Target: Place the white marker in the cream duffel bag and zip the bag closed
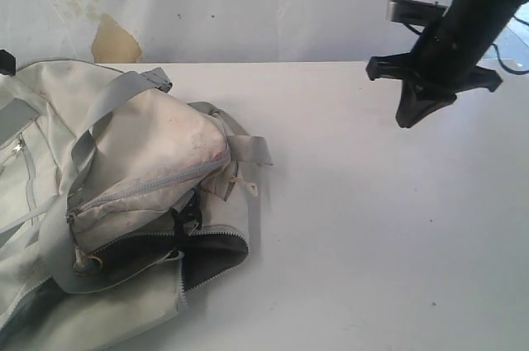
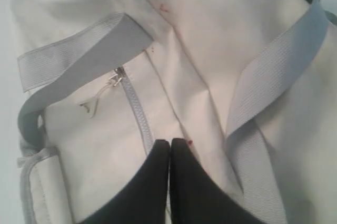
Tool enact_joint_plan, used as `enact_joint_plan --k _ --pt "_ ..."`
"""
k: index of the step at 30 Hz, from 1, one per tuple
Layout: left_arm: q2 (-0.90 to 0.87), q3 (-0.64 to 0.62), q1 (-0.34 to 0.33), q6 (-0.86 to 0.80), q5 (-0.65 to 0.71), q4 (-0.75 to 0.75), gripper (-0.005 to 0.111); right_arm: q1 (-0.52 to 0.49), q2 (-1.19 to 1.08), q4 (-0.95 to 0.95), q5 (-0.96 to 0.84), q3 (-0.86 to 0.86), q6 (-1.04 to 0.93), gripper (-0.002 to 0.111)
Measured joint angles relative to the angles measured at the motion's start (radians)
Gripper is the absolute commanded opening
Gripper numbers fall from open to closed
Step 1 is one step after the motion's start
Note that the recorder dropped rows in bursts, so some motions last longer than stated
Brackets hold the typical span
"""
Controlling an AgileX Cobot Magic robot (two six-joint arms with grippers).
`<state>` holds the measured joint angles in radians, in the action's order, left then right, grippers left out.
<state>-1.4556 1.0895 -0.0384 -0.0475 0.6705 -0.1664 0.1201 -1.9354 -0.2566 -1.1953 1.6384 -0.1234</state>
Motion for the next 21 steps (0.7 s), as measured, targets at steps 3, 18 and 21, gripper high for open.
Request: enact_joint_plan --k 3,18,21 --pt "-0.002 0.000 0.000 0.048 0.007 0.057 0.000 -0.020 0.066 0.014 0.044 -0.076 -0.011 0.000" --pt "-0.091 0.098 0.000 0.085 0.126 0.083 0.000 -0.083 0.334 0.107 0.280 -0.449 -0.086 0.000" --pt "-0.091 0.098 0.000 0.087 0.126 0.085 0.000 -0.133 0.356 0.099 0.312 -0.486 -0.091 0.000"
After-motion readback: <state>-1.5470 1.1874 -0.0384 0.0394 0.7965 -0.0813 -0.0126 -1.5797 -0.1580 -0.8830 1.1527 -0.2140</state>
